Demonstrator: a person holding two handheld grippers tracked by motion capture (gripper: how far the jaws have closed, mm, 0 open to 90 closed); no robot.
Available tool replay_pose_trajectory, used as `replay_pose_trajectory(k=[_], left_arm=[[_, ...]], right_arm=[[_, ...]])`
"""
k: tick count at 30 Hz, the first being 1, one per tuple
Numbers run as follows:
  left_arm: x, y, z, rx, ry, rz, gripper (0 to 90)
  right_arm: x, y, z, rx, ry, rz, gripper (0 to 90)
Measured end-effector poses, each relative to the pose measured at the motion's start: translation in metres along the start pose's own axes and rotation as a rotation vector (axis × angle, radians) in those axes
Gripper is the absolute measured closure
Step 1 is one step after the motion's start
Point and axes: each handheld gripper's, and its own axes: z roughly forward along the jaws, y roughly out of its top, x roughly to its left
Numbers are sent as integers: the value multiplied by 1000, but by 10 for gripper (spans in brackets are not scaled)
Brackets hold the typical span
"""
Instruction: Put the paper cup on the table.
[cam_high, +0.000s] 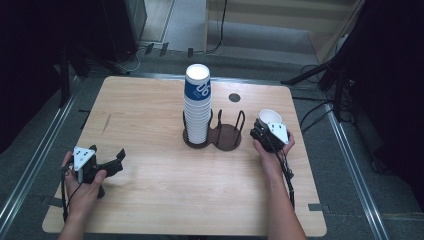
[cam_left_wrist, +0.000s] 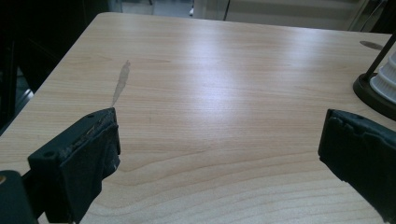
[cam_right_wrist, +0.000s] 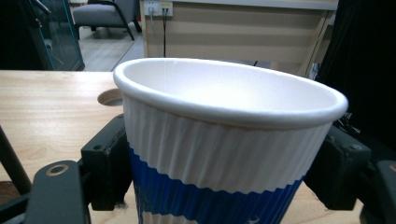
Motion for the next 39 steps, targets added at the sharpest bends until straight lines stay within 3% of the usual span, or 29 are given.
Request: replay_pose_trajectory(k=[8, 13, 28, 31, 34, 39], left_arm=[[0, 0, 0, 1, 0, 8, 0], [0, 0, 0, 2, -1, 8, 0], [1, 1, 0, 4, -3, 10, 0], [2, 1, -1, 1, 0, 3, 0], [2, 1, -1, 2, 0, 3, 0], [2, 1, 0, 5, -2, 9, 0]], right_arm=[[-1, -3, 2, 11, 20, 5, 203], [-1, -2, 1, 46, 36, 1, 198], [-2, -2, 2, 92, 27, -37, 179], [-3, -1, 2, 105, 31, -22, 162], [-4, -1, 1, 124, 48, -24, 117], [-10, 1, -2, 142, 122, -24, 0]])
